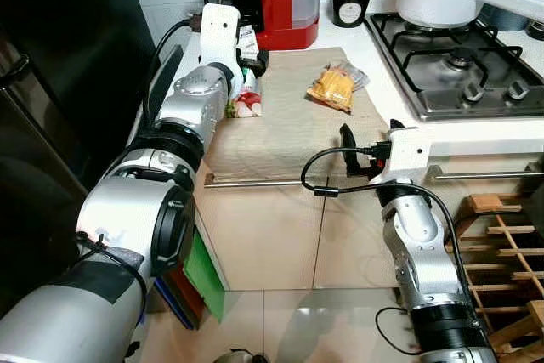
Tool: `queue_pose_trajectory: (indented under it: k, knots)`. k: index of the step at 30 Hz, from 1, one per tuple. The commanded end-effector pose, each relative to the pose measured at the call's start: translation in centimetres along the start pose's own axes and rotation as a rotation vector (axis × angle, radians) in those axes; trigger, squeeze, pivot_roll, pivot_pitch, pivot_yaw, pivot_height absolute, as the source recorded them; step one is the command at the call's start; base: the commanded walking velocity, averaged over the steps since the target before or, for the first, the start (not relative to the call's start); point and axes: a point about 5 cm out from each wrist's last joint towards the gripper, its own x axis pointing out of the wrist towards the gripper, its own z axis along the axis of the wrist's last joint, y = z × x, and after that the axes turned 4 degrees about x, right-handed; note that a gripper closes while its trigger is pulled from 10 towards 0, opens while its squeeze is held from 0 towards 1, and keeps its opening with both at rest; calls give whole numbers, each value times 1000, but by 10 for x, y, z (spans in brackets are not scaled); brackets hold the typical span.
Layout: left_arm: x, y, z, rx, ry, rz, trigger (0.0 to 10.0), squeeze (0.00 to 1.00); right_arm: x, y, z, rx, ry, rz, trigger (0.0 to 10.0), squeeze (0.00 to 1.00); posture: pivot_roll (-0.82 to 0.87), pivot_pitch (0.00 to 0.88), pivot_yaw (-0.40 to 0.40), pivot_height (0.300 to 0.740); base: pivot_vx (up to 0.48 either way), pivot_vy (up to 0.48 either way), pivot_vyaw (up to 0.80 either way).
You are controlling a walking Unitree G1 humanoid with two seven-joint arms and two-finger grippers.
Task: Restocking fridge
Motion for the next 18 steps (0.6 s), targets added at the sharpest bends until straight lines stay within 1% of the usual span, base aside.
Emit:
queue_pose_trajectory:
  k: [1, 4, 5, 9, 12, 15, 17, 18]
  knots:
    - [-3, 0, -30, -44, 126, 6, 10000, 0, 3, 4, 2, 3, -4, 22, 10000, 0, -125, 0, 88, 740, 0, 0, 0]
    - [-3, -2, -32, -48, 135, -6, 10000, 0, 3, 3, 2, -2, -2, 28, 10000, 0, -127, 0, 84, 740, 0, 0, 0]
    - [-3, -3, -36, -35, 141, -18, 0, 0, 3, 1, 2, -8, 0, 30, 10000, 0, -137, 0, 78, 740, 0, 0, 0]
    - [-4, -5, -43, -19, 159, -13, 0, 0, 3, -1, 3, -15, 0, 30, 10000, 0, -145, 0, 71, 740, 0, 0, 0]
    - [-5, -5, -45, 2, 157, -14, 0, 0, 2, -2, 3, -19, 3, 29, 10000, 0, -149, 0, 68, 740, 0, 0, 0]
    - [-5, -5, -46, 4, 149, -12, 0, 0, 1, -4, 2, -18, 5, 22, 10000, 0, -159, 0, 80, 740, 0, 0, 0]
    - [-5, -5, -45, 13, 140, -10, 0, 0, 1, -5, 3, -18, 4, 20, 10000, 0, -161, 0, 83, 740, 0, 0, 0]
    - [-4, -6, -39, 21, 110, -17, 0, 0, 0, -6, 4, -20, 0, 13, 10000, 0, -172, 0, 93, 740, 0, 0, 0]
